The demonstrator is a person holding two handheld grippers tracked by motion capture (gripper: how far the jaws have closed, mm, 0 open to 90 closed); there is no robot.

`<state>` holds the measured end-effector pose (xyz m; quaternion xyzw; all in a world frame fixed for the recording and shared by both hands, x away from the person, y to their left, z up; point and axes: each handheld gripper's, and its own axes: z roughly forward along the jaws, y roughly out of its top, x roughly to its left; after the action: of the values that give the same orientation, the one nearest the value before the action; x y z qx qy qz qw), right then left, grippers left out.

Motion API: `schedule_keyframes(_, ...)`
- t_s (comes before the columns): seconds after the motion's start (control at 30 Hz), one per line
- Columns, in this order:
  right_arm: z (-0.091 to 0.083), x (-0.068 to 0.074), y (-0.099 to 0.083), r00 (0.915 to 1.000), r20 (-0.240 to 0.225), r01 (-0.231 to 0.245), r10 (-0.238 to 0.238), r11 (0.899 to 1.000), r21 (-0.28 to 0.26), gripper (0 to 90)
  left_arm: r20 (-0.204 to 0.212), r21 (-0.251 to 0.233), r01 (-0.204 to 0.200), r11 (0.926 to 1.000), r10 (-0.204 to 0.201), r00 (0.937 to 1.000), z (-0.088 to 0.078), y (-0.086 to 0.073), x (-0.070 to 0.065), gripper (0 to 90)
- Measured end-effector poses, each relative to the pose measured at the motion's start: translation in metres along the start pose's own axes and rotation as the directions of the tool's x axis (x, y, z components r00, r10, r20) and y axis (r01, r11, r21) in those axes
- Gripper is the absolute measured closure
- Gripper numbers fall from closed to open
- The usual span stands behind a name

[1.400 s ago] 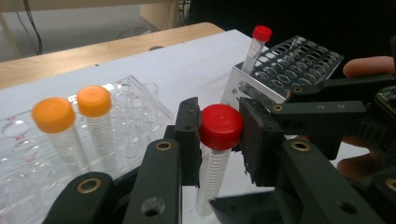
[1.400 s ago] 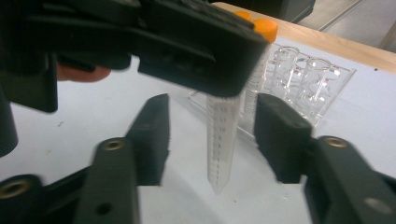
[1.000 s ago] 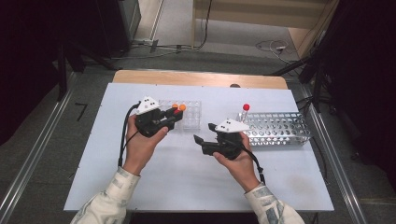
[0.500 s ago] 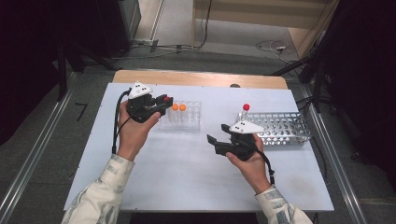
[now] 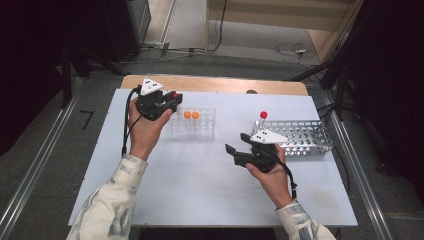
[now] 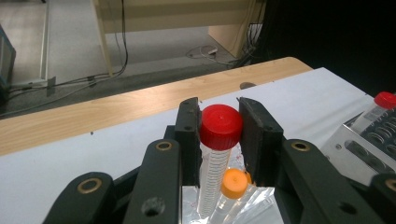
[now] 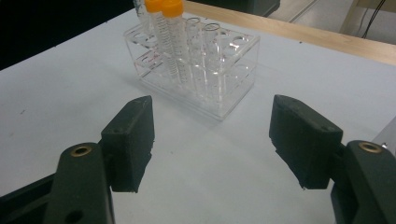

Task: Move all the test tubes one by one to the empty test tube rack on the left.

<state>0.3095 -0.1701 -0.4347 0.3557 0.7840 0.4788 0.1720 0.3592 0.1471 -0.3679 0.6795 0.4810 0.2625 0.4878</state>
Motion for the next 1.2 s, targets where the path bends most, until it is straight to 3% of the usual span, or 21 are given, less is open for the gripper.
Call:
schedule_keyframes(0.3, -0.002, -0.002, -0.001, 0.9999, 0.002, -0.01, 0.01, 1.0, 0.0, 29.6, -0.009, 0.022, -0.005, 0.9997, 0.005, 0.9999, 0.01, -0.007, 0.0, 70.8)
schedule_keyframes(0.8, -0.001, -0.003, -0.003, 1.0, 0.007, -0.006, 0.006, 1.0, 0.006, 29.8, -0.014, 0.079, 0.015, 0.9967, -0.014, 0.9998, 0.023, -0.034, 0.002, 70.6)
schedule_keyframes(1.2, -0.003, -0.006, -0.003, 0.9998, 0.014, -0.011, 0.011, 1.0, -0.002, 28.9, 0.003, 0.072, 0.043, 0.9965, -0.043, 0.9991, 0.016, -0.033, 0.004, 61.6)
